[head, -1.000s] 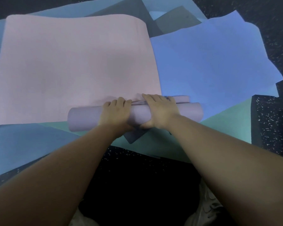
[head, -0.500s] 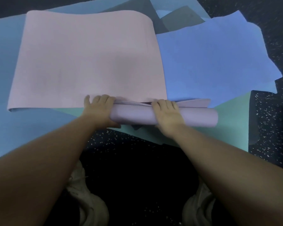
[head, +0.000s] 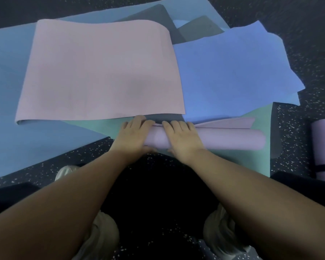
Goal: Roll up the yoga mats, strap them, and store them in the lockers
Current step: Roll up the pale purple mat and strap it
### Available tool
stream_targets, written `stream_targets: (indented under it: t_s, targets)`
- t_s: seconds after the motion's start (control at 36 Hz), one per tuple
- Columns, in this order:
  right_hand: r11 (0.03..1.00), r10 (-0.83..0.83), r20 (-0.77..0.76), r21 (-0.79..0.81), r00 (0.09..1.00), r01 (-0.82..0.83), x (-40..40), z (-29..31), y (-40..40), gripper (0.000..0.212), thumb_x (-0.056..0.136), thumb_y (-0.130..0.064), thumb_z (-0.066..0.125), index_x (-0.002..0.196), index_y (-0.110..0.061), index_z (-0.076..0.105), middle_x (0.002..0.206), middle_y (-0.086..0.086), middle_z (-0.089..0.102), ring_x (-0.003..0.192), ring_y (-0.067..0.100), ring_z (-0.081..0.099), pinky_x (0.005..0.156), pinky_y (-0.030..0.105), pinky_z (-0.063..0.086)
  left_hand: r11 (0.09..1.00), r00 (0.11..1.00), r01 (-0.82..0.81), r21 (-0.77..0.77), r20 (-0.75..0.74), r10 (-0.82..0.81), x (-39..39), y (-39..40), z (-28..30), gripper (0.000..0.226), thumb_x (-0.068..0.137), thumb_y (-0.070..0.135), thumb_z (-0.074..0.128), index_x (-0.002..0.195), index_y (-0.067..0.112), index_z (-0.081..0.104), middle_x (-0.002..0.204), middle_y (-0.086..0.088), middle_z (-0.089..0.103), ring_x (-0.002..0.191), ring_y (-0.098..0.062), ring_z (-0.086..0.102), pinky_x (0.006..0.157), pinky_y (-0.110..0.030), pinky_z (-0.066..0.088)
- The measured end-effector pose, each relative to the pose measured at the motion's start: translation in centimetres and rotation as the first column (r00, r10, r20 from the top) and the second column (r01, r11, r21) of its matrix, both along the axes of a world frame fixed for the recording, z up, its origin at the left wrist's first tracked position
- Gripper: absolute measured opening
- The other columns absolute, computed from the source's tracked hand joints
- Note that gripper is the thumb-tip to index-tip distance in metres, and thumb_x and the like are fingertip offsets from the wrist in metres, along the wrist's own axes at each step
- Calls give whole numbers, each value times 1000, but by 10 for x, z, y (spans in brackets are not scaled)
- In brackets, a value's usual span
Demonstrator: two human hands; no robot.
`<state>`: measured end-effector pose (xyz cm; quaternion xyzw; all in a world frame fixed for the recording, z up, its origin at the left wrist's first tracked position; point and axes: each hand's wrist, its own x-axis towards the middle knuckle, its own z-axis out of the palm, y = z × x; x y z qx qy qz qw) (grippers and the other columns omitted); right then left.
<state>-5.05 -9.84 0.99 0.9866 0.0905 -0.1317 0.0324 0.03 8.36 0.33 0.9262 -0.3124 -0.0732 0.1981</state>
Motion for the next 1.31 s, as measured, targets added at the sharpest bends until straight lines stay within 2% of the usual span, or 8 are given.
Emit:
stream_targets:
  t_s: [0.11,0.19,0.39,0.56,0.64,0.81,1.08,1.31]
  targets:
    - [999,-47,9,22,999,47,-7,10,-11,84,91,-35,61,153,-11,9,144,10,32,132,30,32,115,45,15,953,945,-254,-168,-252,207,-15,16,9,100,71,32,83,147,5,25,148,-14,22,135,-25,32,109,-38,30]
    - [998,-57,20,29,998,57,-12,15,-15,85,92,-36,61,154,-12,8,145,9,30,134,29,30,116,45,13,928,871,-372,-6,-347,347,-32,30,5,93,78,31,79,146,5,21,150,-12,20,137,-26,29,112,-36,27]
    - [993,-53,75,107,996,45,-30,14,-18,84,89,-27,65,153,-10,14,144,11,32,134,31,30,117,47,11,956,836,-101,274,-498,231,-68,46,-26,43,94,30,58,136,28,48,156,-5,22,139,-25,33,112,-44,32]
    - [984,-17,186,176,982,-16,-45,4,-23,89,60,-14,86,139,-2,46,123,17,56,113,37,54,106,57,34,915,787,-7,402,-563,253,-77,29,-38,55,103,25,41,152,11,21,161,-9,12,149,-26,8,120,-39,14]
    - [979,-4,208,202,978,-39,-50,7,-25,89,58,-19,88,137,-2,49,122,16,57,110,37,56,104,57,36,916,787,-13,402,-560,257,-77,26,-35,52,102,20,41,149,2,25,157,-12,23,146,-26,16,117,-32,14]
    - [975,-15,207,220,978,-32,-55,23,-25,87,68,-20,84,142,-4,43,131,15,52,121,36,50,110,55,28,906,766,20,424,-589,259,-78,37,-35,56,102,29,43,152,14,23,159,-14,15,148,-31,11,120,-37,10]
    - [977,4,266,206,964,-60,-66,25,-27,94,56,-22,90,137,-5,45,125,14,56,113,35,56,105,57,36,924,706,6,383,-656,268,-82,33,-34,53,102,29,43,148,4,32,159,-13,15,147,-28,16,118,-33,17]
    - [932,-129,311,361,942,9,-60,51,-10,89,62,-19,89,138,1,46,128,20,55,116,41,54,105,61,33,937,783,-349,34,-539,311,-63,40,14,47,96,22,49,143,13,44,148,-7,36,127,-17,44,104,-26,35]
